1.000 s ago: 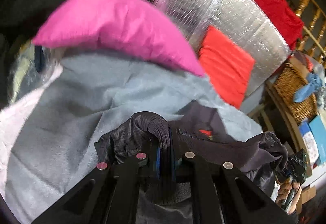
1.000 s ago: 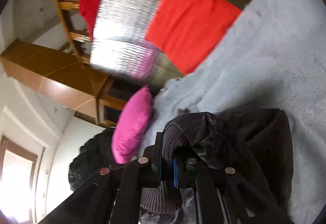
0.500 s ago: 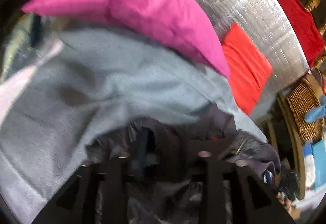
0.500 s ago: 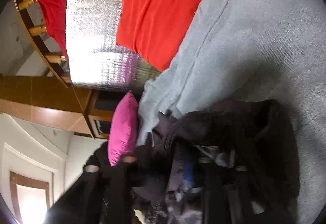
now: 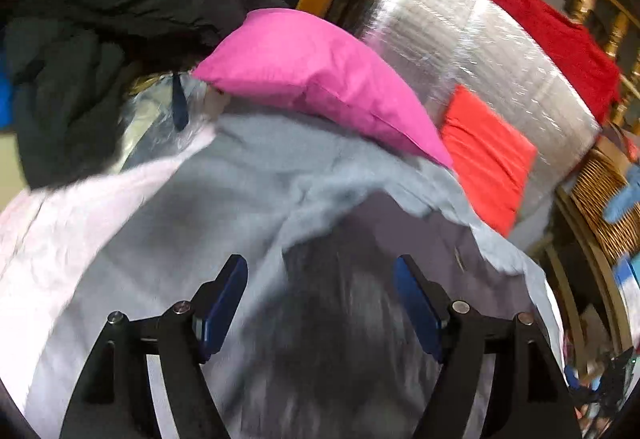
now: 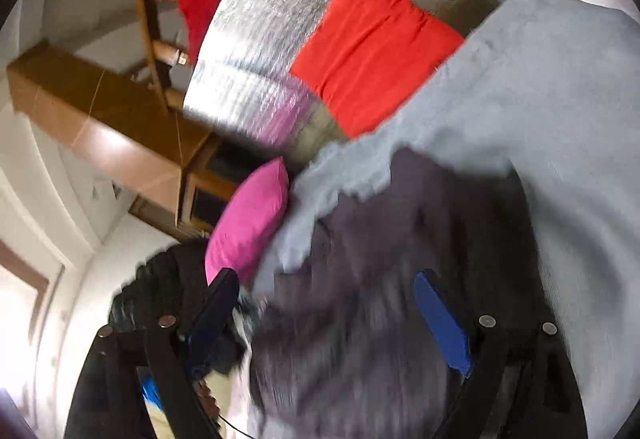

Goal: Fold large clothes
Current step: 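Open both tools to release the hem onto the collar, then move both open tools over the folded jacket toward its ribbed hem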

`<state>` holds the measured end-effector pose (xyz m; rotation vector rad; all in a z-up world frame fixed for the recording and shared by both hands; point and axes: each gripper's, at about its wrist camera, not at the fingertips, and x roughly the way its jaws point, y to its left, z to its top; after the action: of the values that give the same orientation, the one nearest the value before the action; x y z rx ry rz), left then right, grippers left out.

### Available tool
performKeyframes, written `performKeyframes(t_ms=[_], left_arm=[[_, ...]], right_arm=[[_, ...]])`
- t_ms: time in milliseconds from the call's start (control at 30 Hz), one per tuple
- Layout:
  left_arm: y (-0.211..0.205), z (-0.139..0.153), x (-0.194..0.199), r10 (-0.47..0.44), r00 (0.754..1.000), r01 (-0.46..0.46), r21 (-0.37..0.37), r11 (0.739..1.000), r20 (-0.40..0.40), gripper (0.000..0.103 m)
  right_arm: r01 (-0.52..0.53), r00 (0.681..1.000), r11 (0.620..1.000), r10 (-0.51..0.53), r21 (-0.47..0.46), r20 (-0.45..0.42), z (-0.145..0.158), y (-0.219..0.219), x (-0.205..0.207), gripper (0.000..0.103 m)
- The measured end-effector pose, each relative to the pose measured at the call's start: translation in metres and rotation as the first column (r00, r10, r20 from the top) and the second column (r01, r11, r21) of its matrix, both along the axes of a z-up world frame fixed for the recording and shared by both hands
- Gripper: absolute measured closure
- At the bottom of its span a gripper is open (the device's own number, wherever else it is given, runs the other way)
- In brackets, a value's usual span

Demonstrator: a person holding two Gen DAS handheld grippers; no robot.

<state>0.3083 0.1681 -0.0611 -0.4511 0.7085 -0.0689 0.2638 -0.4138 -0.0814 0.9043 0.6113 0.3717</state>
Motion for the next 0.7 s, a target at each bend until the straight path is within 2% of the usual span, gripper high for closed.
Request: performKeyframes(t_ms=[67,167,267,333,467,700], left_arm=[[-0.007,-0.008,-0.026,-0.028,1.000,0.028,0.015,0.999,-0.004,0.026],[-0.022,-0.025,-0.057,-0.057,0.998,0.057,0.028,0.998,-0.014,0.024],[-0.033,-0.046,-0.067,-0.050,0.997,0.050,0.000,0.999,-0.060,0.023],[-0.034,-0.063,-0.062,-0.010,0.994,0.006,-0.036,0.999,-0.112,0.023],[-0.033,-0.078,-0.054,0.053,0.987,-0.066,-0.081,0.995,-0.150,0.020],[-0.033,-0.077,-0.040,0.080,0.985,-0.095,-0.088,0.992,-0.156,0.017]], right_arm=[[0.014,1.000,1.000,-0.014,-0.006,-0.022,-0.016,0.011,-0.035,0.012],[0.037,0.990,0.999,-0.032,0.035,-0.136,-0.052,0.024,-0.070,0.011],[0.095,0.968,0.993,-0.075,0.073,-0.240,-0.086,0.024,-0.073,0.011],[0.140,0.954,0.984,-0.103,0.113,-0.282,-0.100,0.021,-0.066,0.012],[0.209,0.948,0.970,-0.170,0.124,-0.268,-0.099,0.016,-0.057,0.012],[0.260,0.934,0.950,-0.202,0.172,-0.296,-0.104,0.007,-0.049,0.010]])
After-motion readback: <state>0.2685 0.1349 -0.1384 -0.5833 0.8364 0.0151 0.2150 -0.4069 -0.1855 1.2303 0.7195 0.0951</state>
